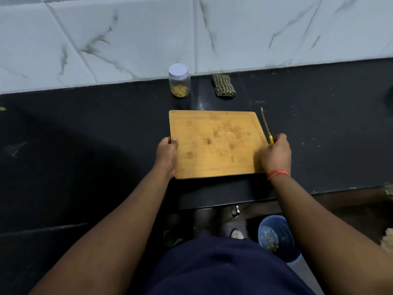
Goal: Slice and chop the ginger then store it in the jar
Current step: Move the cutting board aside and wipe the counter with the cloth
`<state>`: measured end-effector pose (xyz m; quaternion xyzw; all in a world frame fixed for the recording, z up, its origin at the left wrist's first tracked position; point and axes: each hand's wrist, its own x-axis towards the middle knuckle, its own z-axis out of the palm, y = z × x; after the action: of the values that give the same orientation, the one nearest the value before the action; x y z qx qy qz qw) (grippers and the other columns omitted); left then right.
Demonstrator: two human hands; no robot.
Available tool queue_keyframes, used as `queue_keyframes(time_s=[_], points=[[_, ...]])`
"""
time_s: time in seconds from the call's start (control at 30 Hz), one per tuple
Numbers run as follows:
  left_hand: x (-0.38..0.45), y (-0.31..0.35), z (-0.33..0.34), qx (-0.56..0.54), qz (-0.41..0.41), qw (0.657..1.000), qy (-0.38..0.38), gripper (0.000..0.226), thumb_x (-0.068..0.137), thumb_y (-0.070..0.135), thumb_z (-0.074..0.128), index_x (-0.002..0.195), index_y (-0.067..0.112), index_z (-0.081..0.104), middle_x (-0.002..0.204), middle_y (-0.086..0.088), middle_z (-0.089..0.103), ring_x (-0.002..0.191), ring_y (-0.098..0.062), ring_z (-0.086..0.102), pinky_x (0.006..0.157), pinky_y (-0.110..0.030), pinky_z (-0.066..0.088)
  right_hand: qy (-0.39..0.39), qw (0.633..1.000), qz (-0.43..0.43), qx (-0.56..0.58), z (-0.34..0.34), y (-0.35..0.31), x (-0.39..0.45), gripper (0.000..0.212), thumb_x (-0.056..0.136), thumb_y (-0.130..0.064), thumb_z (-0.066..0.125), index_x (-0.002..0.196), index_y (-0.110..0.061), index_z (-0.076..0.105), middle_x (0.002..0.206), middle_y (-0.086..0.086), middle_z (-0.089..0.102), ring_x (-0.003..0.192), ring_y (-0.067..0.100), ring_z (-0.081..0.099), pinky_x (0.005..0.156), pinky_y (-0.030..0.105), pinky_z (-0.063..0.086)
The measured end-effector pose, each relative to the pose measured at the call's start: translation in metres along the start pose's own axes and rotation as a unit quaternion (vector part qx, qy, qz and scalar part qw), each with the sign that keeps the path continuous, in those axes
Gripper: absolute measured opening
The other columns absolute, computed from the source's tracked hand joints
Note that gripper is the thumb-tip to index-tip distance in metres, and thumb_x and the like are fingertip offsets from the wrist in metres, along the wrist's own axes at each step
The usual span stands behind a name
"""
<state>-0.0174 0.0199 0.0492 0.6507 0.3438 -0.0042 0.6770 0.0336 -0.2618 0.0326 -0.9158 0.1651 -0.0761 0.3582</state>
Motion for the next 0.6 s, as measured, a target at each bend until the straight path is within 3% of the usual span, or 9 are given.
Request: queue_keyframes(time_s=[0.17,0.37,0.5,0.6], points=[[-0.002,-0.009,0.04,-0.002,0.012,0.998,-0.064,0.022,0.106,0.027,0.044,0.099,0.015,0.061,0.101,-0.003,0.068,0.092,-0.023,0.066,0.082,-0.044,0.058,0.012,0.997,-0.079,-0.018,-0.025,0.009,-0.042,0.026,0.086,-0.002,0.054,0.112,-0.006,0.053,0.11,0.014,0.058,0.101,0.03,0.056,0.082,0.037,0.045],[-0.033,-0.035,0.11,0.017,0.015,0.985,-0.171,0.018,0.104,0.025,0.048,0.093,0.019,0.061,0.1,-0.002,0.068,0.096,-0.023,0.063,0.097,-0.054,0.051,0.009,0.998,-0.049,-0.038,-0.065,0.05,-0.09,0.023,0.09,-0.013,0.064,0.11,-0.005,0.055,0.107,0.012,0.057,0.099,0.027,0.054,0.081,0.033,0.043],[-0.074,-0.055,0.151,0.008,-0.013,0.971,-0.239,0.017,0.105,0.021,0.048,0.095,0.016,0.061,0.098,-0.004,0.069,0.092,-0.023,0.065,0.091,-0.052,0.053,0.029,0.998,-0.025,-0.058,-0.097,0.089,-0.118,0.02,0.094,-0.013,0.059,0.112,-0.005,0.056,0.108,0.011,0.057,0.101,0.027,0.053,0.08,0.03,0.039],[-0.109,-0.071,0.178,0.017,-0.023,0.959,-0.282,0.016,0.105,0.02,0.049,0.097,0.016,0.061,0.105,-0.008,0.069,0.098,-0.027,0.065,0.096,-0.059,0.051,0.045,0.997,0.0,-0.066,-0.124,0.126,-0.142,0.024,0.093,-0.009,0.059,0.116,-0.003,0.056,0.111,0.013,0.057,0.104,0.028,0.053,0.085,0.033,0.041]])
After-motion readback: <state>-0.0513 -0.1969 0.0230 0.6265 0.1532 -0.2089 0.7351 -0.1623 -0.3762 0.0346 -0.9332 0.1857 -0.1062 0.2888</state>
